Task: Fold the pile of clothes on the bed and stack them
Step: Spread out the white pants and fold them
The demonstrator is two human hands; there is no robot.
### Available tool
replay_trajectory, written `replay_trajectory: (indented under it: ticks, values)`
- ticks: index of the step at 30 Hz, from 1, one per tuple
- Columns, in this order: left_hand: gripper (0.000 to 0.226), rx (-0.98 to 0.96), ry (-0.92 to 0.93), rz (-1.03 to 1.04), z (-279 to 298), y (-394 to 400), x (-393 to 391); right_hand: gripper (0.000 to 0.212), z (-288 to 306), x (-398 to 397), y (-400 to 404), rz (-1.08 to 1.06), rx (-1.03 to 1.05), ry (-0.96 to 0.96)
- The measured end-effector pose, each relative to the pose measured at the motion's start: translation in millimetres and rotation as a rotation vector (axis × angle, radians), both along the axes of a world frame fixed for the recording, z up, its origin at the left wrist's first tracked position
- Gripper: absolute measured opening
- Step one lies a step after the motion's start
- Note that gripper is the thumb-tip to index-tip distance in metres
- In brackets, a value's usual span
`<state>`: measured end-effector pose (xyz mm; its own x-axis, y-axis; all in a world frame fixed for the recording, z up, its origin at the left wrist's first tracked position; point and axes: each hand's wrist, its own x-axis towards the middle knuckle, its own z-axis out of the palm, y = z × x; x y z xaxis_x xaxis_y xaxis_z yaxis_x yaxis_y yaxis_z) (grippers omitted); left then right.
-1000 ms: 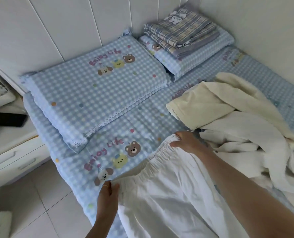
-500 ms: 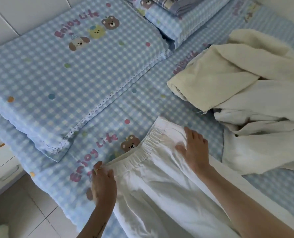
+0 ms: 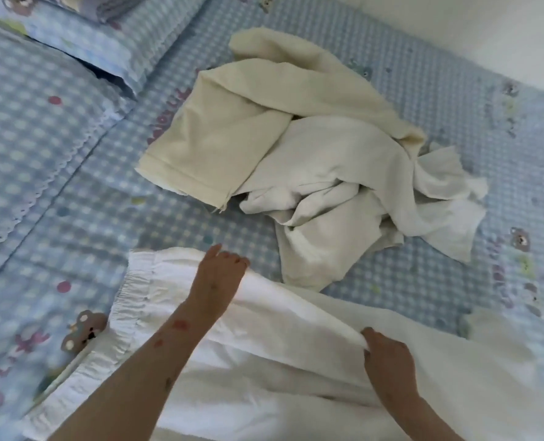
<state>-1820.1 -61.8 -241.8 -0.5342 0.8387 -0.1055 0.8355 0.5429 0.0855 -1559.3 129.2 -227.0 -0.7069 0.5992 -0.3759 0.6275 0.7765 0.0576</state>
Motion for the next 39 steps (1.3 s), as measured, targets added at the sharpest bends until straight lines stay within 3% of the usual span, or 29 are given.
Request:
replay_trajectory:
  ticks: [4,8,10,12,15,17,19,21,22,23,25,27,29,30,32,36,39]
  values:
    - [0.033,0.065,-0.001,0.276,-2.6,6.2,-34.6,0.031,10.1,-32.0,66.9,-0.137,0.185,0.221]
    - [0.037,0.036,0.044,0.139,-5.6,10.5,-14.2,0.026,11.6,24.4,104.1,-0.267,0.222,0.032]
    - [0.04,0.016,0.042,0.076,-6.1,13.3,-5.1,0.019,18.3,51.3,117.9,-0.263,0.225,0.051]
    - [0.029,0.026,0.043,0.202,-2.2,26.0,-13.9,0.02,25.8,37.1,146.0,-0.196,0.259,0.139]
    - [0.009,0.115,0.047,0.41,5.1,52.8,-24.8,0.031,39.0,-12.8,192.8,-0.114,0.345,0.262]
    - [0.027,0.19,0.041,0.461,8.5,58.9,-1.5,0.05,41.6,-19.3,202.6,-0.124,0.317,0.31]
    - [0.037,0.307,0.023,0.351,9.4,59.7,62.9,0.064,38.9,14.0,186.8,-0.143,0.301,0.363]
    - [0.028,0.397,-0.091,0.074,11.7,55.9,152.0,0.059,31.8,75.6,148.9,-0.121,0.27,0.437]
    - [0.043,0.393,-0.175,-0.056,15.5,53.1,192.3,0.055,26.4,109.8,127.8,-0.123,0.225,0.44]
    - [0.056,0.358,-0.235,-0.193,11.1,48.1,233.3,0.052,20.2,149.4,108.7,-0.191,0.154,0.411]
    - [0.061,0.243,-0.306,-0.386,5.7,38.0,301.8,0.052,11.4,221.4,76.6,-0.534,-0.068,0.303]
    - [0.05,0.142,-0.396,-0.472,-1.5,29.0,349.2,0.055,6.2,262.6,59.3,-0.911,-0.314,0.212]
    - [0.027,0.061,-0.412,-0.528,-9.4,22.7,381.0,0.03,0.9,275.7,54.4,-1.029,-0.456,0.216]
    - [0.033,-0.057,-0.45,-0.528,-7.4,23.1,388.1,0.023,-0.1,277.0,54.8,-0.972,-0.462,0.241]
    - [0.039,-0.185,-0.434,-0.515,-10.7,22.0,397.0,0.036,-0.9,280.3,59.8,-0.909,-0.382,0.31]
    - [0.035,-0.081,-0.322,-0.397,-2.8,9.4,406.3,0.034,22.5,320.3,101.0,-1.115,-0.082,0.548]
    - [0.053,-0.078,-0.407,-0.179,7.0,2.0,408.6,0.023,32.2,340.6,127.5,-1.237,-0.17,0.811]
